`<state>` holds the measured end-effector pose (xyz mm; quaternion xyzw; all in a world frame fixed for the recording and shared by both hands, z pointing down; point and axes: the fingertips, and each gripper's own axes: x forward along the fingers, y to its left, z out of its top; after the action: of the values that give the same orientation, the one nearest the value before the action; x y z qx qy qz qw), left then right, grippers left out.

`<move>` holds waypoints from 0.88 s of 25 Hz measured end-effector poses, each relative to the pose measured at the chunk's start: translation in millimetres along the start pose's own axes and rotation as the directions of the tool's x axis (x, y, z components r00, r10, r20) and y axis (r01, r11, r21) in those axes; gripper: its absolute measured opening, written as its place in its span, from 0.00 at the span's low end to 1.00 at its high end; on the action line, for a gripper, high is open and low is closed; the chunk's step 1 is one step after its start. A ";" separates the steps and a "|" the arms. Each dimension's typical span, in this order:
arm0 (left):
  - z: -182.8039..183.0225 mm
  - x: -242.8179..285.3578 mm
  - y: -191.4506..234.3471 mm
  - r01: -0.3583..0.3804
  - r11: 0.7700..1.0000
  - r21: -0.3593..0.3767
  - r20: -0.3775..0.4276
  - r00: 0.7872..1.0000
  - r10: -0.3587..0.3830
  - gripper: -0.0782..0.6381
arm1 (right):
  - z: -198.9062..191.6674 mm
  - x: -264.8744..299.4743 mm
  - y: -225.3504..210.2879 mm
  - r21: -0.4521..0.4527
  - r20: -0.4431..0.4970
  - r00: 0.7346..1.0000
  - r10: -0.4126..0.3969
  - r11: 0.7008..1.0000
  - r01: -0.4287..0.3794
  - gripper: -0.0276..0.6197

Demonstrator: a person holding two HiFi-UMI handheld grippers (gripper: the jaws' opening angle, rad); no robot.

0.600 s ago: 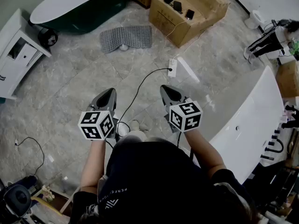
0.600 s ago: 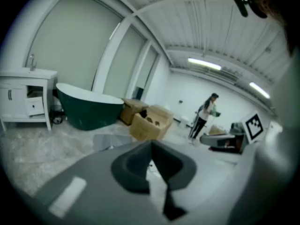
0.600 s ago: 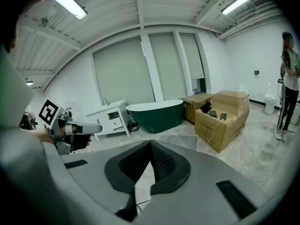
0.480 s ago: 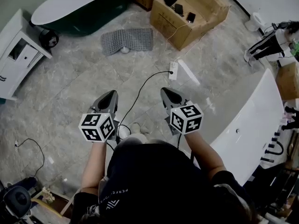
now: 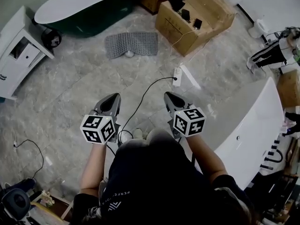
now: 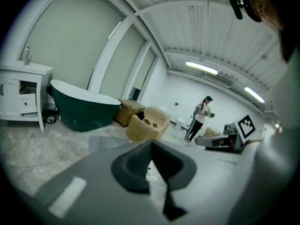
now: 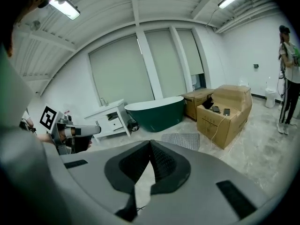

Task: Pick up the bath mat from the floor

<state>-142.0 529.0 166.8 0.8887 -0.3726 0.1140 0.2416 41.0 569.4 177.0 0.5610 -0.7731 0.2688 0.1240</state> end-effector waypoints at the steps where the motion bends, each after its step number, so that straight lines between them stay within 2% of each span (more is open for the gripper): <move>1: 1.5 1.8 1.8 0.001 1.000 -0.005 0.004 1.000 -0.001 0.12 | 0.7 2.3 -1.6 0.001 -0.006 1.000 -0.003 1.000 0.003 0.04; 7: 21.1 27.2 12.3 0.005 1.000 -0.006 0.036 0.999 -0.005 0.12 | 18.4 32.0 -20.3 -0.003 -0.022 1.000 -0.001 1.000 0.001 0.04; 11: 29.8 44.5 28.2 -0.028 0.999 -0.024 0.041 0.999 0.029 0.12 | 35.2 58.4 -34.4 -0.010 -0.025 1.000 0.011 1.000 -0.011 0.04; 16: 55.5 81.3 35.6 -0.080 0.997 -0.020 0.071 0.994 0.081 0.12 | 65.8 86.3 -70.4 -0.014 -0.037 0.999 0.031 0.999 -0.031 0.04; 22: 76.9 129.5 44.7 -0.133 0.990 -0.051 0.073 0.988 0.136 0.12 | 92.5 118.3 -108.2 -0.040 -0.066 0.995 0.073 0.996 -0.075 0.04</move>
<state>-82.1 383.7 165.8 0.8595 -0.4431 0.0875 0.2393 112.0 398.9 189.0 0.5202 -0.7945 0.2746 0.1508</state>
